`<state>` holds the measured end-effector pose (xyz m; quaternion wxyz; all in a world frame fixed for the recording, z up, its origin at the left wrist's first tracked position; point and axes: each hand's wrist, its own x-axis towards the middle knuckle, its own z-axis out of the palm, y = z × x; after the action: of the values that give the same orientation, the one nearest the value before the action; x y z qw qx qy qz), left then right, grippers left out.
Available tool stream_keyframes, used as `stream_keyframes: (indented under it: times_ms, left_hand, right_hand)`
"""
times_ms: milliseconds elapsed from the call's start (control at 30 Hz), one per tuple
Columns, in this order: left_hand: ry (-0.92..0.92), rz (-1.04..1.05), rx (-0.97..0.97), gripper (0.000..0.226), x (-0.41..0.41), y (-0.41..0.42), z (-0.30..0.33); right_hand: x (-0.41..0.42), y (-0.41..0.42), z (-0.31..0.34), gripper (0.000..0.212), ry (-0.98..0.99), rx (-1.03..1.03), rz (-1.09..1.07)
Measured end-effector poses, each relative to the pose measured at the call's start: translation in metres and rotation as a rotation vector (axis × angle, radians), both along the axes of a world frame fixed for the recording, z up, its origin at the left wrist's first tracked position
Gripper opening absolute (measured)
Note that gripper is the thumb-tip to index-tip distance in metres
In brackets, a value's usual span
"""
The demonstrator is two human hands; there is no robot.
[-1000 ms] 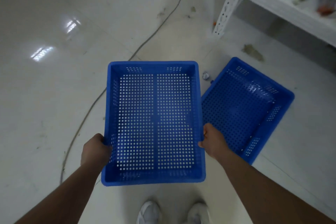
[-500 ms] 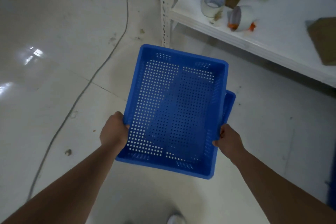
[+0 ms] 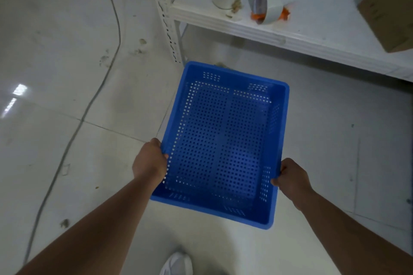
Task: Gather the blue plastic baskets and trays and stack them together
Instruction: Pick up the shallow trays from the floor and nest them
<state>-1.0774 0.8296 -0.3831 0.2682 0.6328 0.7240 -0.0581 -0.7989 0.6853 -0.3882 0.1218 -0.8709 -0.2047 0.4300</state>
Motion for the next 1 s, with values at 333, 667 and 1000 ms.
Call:
stream_keyframes:
  times_ms: [333,667,1000]
  left_hand:
    - [-0.022,-0.03,-0.025,0.01,0.027,0.024,-0.047]
    - [0.04,-0.095,-0.082,0.01,0.032,0.026,-0.062]
    - [0.07,-0.137,-0.125,0.011,0.025,0.024,-0.054]
  right_hand:
    - [0.009,0.004,-0.039,0.021,-0.071,0.013,-0.099]
    - [0.005,0.013,-0.052,0.015,-0.104,-0.029,-0.063]
    - [-0.005,0.007,-0.047,0.016,-0.093,-0.095,-0.013]
